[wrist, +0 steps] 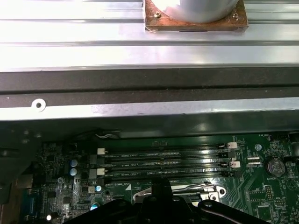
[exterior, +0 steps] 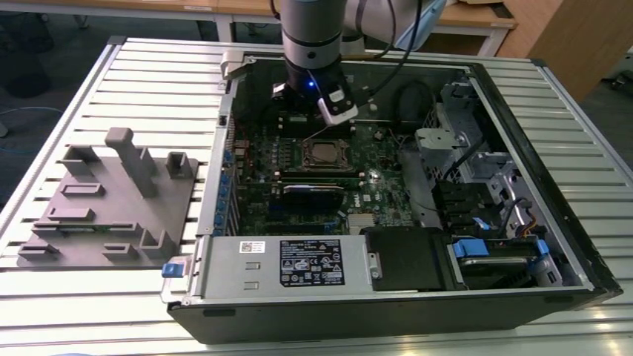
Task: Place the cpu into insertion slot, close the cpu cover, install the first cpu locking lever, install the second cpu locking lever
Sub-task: 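Install the first cpu locking lever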
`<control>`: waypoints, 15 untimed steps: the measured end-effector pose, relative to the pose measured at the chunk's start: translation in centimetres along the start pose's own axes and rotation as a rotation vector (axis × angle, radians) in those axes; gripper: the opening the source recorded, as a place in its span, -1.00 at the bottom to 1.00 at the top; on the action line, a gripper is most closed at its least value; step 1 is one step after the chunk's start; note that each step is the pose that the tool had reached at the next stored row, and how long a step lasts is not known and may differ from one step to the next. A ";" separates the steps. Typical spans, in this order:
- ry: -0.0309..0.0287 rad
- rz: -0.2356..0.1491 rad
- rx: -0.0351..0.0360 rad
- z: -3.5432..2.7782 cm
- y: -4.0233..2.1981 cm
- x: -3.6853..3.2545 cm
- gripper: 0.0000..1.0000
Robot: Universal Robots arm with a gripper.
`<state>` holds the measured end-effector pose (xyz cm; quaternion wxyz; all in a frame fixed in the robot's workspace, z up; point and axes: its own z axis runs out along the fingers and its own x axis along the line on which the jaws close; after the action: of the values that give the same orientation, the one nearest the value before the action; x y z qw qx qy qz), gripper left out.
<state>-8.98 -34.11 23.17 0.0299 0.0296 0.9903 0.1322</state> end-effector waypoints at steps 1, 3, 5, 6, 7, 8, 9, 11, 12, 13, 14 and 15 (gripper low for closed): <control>0.0000 0.000 0.0003 0.01 0.01 -0.03 -0.80; 0.0000 0.000 0.0016 0.03 0.04 -0.09 -0.80; -0.0001 0.000 0.0026 0.06 0.07 -0.17 -0.80; -0.0001 0.000 0.0031 0.07 0.08 -0.20 -0.80; -0.0001 0.000 0.0033 0.09 0.10 -0.24 -0.80; -0.0002 0.000 0.0036 0.11 0.12 -0.28 -0.80; -0.0002 0.000 0.0038 0.12 0.14 -0.32 -0.80; -0.0002 0.000 0.0043 0.16 0.19 -0.40 -0.80; -0.0002 0.000 0.0045 0.18 0.21 -0.44 -0.80; -0.0002 0.000 0.0046 0.20 0.24 -0.48 -0.80; -0.0002 0.000 0.0049 0.21 0.27 -0.52 -0.80; -0.0002 0.000 0.0051 0.23 0.30 -0.56 -0.80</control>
<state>-8.39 -33.80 23.05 0.0300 0.0295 0.9907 0.1297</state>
